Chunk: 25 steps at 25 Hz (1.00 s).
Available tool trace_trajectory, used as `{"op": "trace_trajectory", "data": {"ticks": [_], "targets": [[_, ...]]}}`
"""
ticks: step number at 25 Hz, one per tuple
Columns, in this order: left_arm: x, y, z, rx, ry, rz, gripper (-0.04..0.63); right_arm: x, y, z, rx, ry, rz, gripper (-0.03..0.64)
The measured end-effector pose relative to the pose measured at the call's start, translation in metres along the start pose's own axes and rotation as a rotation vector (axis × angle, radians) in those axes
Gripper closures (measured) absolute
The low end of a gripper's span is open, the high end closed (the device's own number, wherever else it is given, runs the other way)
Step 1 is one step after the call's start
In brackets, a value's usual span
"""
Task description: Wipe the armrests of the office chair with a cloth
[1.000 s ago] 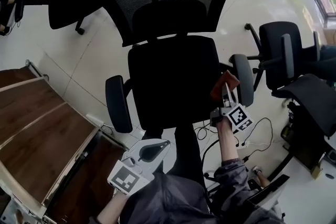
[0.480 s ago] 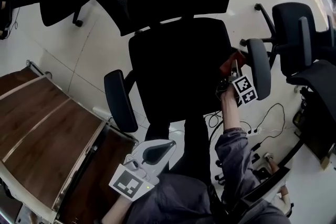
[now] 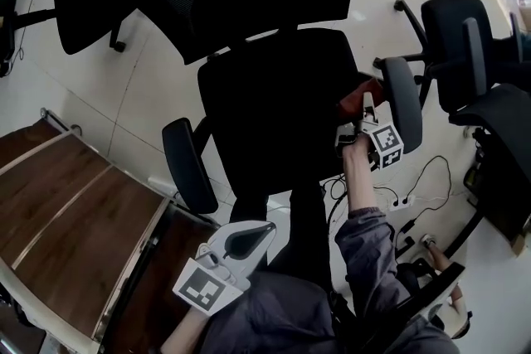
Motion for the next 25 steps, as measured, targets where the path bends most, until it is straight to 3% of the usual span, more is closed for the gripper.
{"op": "trace_trajectory", "data": {"ticks": [6,13,17,21,25], "targets": [[-0.008,0.005,0.014,-0.007,-0.044,-0.032,0.580,0.035,0.045,0.010,-0.084,-0.030,0.086,0.560],[0.003,0.014,0.009,0.000,-0.054,-0.020,0.580,0.000,0.005,0.011,-0.082,-0.014,-0.003,0.560],[0.007,0.018,-0.012,0.016,-0.020,-0.008,0.580,-0.026,-0.024,-0.001,-0.053,-0.037,-0.042,0.560],[0.011,0.021,-0.022,0.019,0.002,0.003,0.580,-0.040,-0.039,-0.007,-0.044,-0.145,-0.039,0.560],[0.011,0.026,-0.017,0.001,-0.001,0.003,0.580,-0.021,-0.022,-0.001,-0.043,-0.145,-0.005,0.560]]}}
Point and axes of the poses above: the fingertips, and each gripper's own axes: y backward along the fingers, x to its left, z out of its top, the point moved 4 cm from there along y, backward along the fingers, and after that the axes turned 9 degrees about x, right-handed, at the moved point
